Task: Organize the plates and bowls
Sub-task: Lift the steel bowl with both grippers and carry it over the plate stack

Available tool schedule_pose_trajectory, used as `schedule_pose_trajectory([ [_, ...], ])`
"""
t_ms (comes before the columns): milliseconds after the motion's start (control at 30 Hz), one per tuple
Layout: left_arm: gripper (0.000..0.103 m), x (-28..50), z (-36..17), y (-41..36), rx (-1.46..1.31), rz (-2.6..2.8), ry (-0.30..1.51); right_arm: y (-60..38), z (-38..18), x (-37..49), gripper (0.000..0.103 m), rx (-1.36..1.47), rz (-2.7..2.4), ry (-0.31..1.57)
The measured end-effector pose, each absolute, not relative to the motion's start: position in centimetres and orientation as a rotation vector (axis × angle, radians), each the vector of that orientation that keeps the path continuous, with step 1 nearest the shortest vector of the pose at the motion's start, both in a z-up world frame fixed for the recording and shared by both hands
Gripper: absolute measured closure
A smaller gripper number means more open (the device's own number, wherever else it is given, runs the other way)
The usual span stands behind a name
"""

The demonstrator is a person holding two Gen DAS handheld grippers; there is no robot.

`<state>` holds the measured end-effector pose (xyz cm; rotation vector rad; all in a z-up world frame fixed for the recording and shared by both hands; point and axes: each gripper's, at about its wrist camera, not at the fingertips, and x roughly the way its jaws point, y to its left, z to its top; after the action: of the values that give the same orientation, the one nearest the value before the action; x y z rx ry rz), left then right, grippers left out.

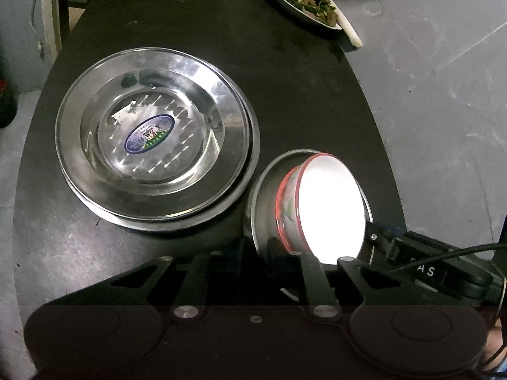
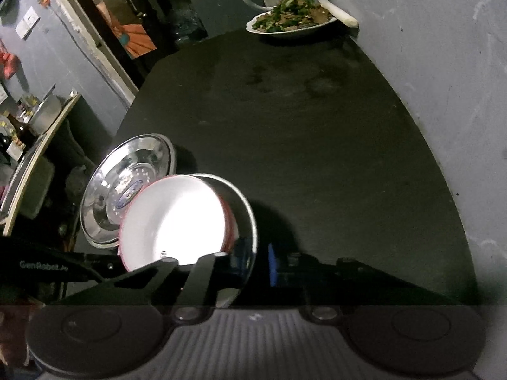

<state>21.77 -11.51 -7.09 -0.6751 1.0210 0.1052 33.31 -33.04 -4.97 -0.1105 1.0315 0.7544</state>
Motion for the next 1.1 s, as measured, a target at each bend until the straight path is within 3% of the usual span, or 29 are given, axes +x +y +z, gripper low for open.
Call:
schedule_pose_trajectory([
  [1100,0.092,21.5,-6.9,-12.3,-0.651,0.095,1.034,-34.4,-5.0,31.9,0.092,-0.031,0.696,1.102],
])
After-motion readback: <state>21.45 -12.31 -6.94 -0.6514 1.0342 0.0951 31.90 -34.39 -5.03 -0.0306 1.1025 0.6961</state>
